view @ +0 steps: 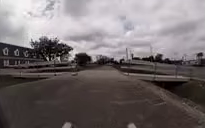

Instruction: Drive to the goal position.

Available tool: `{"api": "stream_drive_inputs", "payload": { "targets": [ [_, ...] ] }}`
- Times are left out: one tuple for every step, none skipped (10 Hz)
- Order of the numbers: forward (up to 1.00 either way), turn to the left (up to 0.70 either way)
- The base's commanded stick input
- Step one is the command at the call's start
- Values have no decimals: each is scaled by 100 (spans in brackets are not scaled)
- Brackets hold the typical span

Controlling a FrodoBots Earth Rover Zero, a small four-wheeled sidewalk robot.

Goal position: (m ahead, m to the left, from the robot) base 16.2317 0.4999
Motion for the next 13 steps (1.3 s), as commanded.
{"api": "stream_drive_inputs", "payload": {
  "targets": [
    [60,0],
    [60,0],
    [60,0],
    [60,0],
    [60,0],
    [60,0],
    [60,0],
    [60,0],
    [60,0],
    [60,0],
    [60,0],
    [60,0],
    [60,0]
  ]
}}
